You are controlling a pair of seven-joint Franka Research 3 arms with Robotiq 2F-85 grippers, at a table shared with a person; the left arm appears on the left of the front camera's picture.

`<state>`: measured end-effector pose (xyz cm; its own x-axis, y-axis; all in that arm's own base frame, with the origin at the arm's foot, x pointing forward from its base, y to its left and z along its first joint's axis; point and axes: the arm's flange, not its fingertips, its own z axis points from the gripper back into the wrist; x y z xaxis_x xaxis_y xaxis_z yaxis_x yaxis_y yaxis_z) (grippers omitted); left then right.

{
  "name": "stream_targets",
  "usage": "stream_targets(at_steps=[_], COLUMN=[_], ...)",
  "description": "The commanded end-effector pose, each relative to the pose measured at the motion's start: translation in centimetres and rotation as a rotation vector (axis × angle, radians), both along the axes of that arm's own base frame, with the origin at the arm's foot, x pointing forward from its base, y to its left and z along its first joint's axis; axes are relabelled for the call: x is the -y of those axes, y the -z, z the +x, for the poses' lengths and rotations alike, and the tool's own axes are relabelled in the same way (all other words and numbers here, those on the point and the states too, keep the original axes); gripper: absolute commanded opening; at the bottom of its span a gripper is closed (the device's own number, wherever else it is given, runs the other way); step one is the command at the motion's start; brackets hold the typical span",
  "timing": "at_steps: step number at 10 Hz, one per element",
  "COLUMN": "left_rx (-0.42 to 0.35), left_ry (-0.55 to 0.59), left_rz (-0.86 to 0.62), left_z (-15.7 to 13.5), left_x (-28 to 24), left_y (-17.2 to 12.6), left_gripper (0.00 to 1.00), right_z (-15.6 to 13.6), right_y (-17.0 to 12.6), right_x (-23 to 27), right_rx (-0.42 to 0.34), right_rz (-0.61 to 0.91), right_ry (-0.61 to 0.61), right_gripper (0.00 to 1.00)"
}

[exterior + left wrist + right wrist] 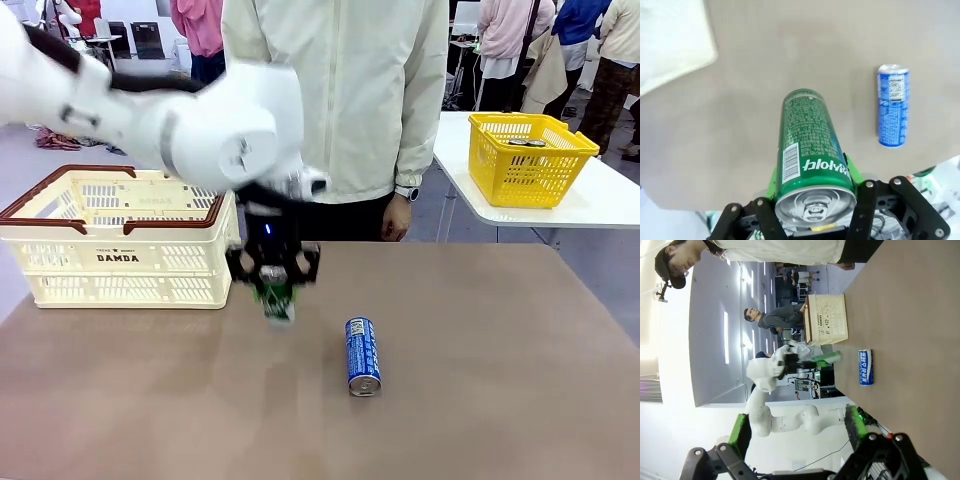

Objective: Place the drinks into the Shopping basket.
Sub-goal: Pick up one drink and place it into the Shopping basket.

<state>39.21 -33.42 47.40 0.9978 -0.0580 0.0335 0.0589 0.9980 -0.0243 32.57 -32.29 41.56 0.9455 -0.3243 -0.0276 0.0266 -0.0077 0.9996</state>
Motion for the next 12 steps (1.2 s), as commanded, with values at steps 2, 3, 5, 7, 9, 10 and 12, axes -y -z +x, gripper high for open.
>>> stream_targets(at_steps=[2,3,5,7,9,10,12], left_rx=[0.118,0.116,0.122,0.140,0.096,0.059,-0.075], left_ry=[-0.012,0.070,0.004,-0.040,-0.061,-0.057,-0.098], left_rz=[-0.060,-0.050,-0.016,0.044,0.047,0.048,0.063], left_z=[4.7,7.4,12.9,15.8,17.6,18.0,18.6], left_x=[-6.7,-9.1,-14.9,-18.3,-20.2,-20.7,-21.2], left_y=[-14.6,-17.2,-17.1,-13.6,-9.4,-7.3,-4.2], left_gripper=[0.00,0.00,0.00,0.00,0.00,0.00,0.00], right_z=[-0.2,-0.2,-0.2,-0.2,-0.2,-0.2,-0.2], right_y=[-0.4,-0.4,-0.4,-0.4,-0.4,-0.4,-0.4], right_x=[0.2,0.2,0.2,0.2,0.2,0.2,0.2], right_rx=[-0.003,-0.003,-0.003,-0.003,-0.003,-0.003,-0.003], right_rz=[-0.004,-0.004,-0.004,-0.004,-0.004,-0.004,-0.004], right_ry=[-0.011,-0.011,-0.011,-0.011,-0.011,-0.011,-0.011], right_gripper=[1.00,1.00,1.00,1.00,1.00,1.00,1.00])
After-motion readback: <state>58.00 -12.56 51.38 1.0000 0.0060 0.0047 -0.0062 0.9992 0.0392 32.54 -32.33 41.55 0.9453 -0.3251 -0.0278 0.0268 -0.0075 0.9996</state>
